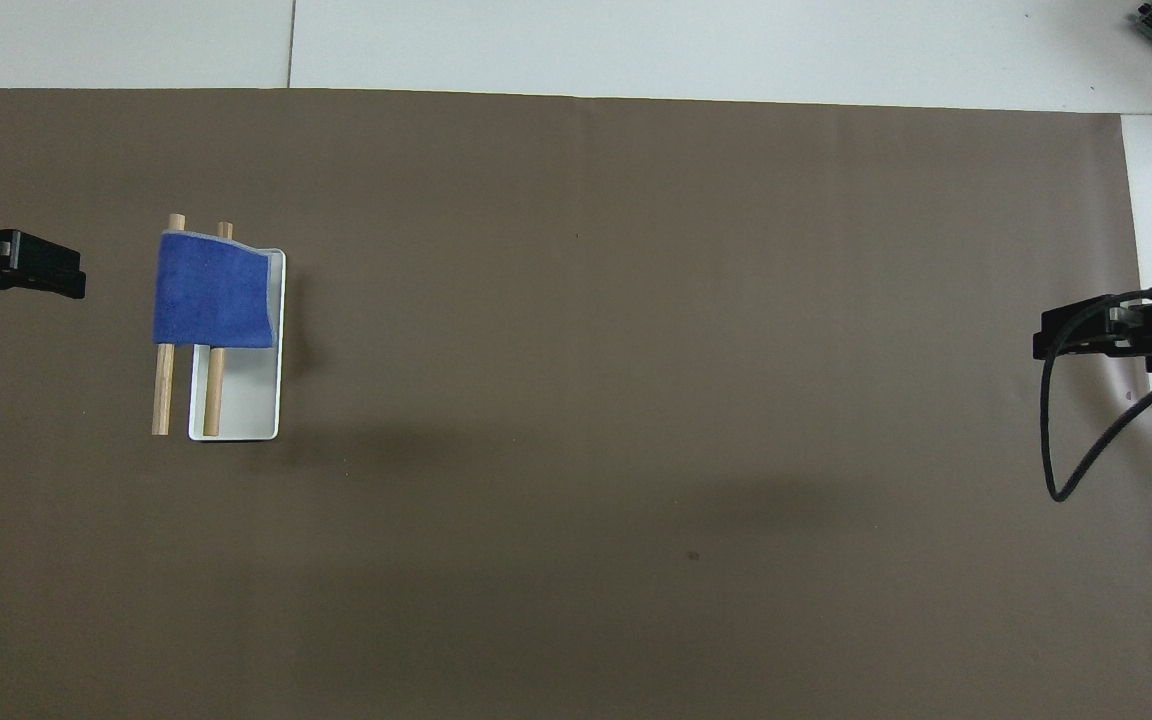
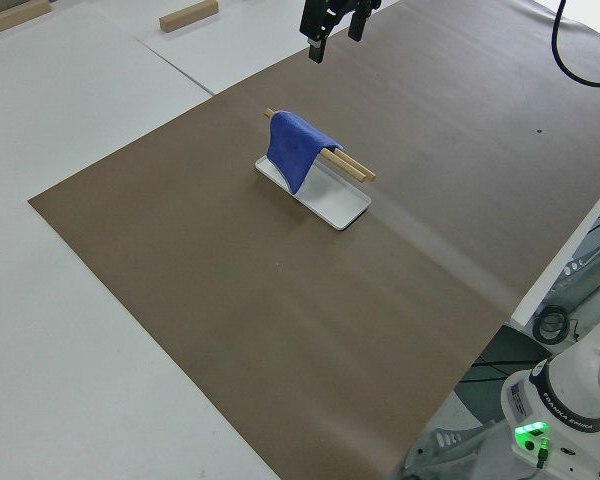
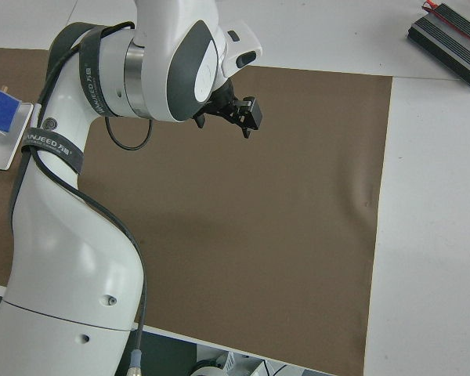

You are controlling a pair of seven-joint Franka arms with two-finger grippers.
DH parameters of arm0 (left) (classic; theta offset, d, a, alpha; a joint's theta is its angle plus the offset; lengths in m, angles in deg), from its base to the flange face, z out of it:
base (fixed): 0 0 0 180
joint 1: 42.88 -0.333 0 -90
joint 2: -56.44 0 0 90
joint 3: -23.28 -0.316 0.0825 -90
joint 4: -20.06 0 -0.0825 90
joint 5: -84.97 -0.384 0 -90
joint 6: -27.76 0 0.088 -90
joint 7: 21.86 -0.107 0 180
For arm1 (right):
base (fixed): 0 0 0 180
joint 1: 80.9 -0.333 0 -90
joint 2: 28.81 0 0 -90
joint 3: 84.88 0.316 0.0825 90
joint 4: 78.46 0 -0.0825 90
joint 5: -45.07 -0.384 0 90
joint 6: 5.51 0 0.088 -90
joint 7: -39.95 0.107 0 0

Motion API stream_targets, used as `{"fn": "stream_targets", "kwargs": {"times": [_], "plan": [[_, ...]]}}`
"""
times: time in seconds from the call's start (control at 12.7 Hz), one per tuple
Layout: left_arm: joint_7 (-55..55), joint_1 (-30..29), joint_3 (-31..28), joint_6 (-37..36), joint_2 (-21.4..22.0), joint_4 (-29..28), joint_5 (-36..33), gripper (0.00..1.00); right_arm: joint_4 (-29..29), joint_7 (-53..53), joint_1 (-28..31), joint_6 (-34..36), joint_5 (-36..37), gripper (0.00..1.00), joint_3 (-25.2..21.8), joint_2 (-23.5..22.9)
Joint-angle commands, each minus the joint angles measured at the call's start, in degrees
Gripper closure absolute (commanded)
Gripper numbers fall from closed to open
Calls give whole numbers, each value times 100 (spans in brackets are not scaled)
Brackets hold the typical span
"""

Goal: Right arm passes towel to left arm to hang

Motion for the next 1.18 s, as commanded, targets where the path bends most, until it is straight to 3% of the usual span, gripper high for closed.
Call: {"fn": "stream_targets", "kwargs": {"times": [0.0, 1.1], "plan": [[-211, -32, 27, 87, 62, -31, -99, 0, -134, -111, 66, 37, -41, 0, 25, 141], [-132, -32, 335, 236, 62, -22, -29, 0, -134, -111, 66, 37, -41, 0, 25, 141]]}}
